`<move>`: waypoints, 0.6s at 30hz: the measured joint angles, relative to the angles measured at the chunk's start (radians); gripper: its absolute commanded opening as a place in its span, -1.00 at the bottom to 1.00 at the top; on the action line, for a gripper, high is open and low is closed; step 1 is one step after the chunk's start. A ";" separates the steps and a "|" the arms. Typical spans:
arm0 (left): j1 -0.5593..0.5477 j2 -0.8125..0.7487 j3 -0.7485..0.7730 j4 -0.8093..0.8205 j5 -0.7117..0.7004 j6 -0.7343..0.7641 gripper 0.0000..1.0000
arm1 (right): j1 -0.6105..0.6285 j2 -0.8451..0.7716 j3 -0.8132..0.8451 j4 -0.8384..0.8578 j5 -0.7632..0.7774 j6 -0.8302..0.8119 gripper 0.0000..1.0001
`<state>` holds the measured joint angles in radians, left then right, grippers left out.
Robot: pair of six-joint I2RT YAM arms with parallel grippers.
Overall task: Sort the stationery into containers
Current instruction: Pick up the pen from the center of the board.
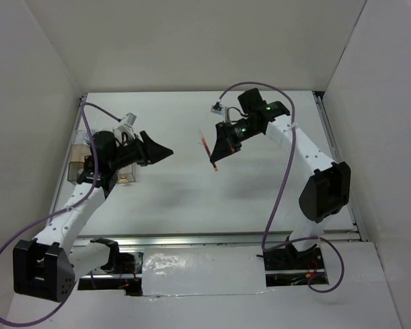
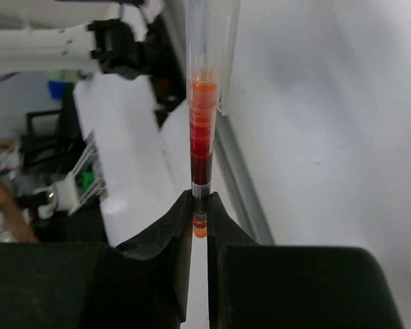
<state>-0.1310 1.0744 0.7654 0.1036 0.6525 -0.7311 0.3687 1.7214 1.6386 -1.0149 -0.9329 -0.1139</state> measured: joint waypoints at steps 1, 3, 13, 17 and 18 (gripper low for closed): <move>-0.026 0.000 -0.017 0.041 -0.003 -0.034 0.34 | 0.033 -0.002 0.006 -0.009 -0.034 0.000 -1.00; -0.078 0.000 -0.054 0.133 -0.012 -0.097 0.39 | 0.082 0.012 0.032 -0.027 -0.092 0.000 -1.00; -0.140 0.012 -0.128 0.424 -0.056 -0.274 0.36 | 0.141 0.062 0.136 -0.055 -0.192 0.022 -1.00; -0.151 0.034 -0.143 0.549 -0.057 -0.329 0.26 | 0.155 0.063 0.136 -0.051 -0.201 0.040 -1.00; -0.152 0.035 -0.148 0.573 -0.057 -0.344 0.25 | 0.155 0.063 0.136 -0.051 -0.206 0.045 -1.00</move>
<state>-0.2829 1.1095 0.6178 0.6769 0.5957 -1.0756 0.5240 1.7844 1.7748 -1.0657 -1.1385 -0.0689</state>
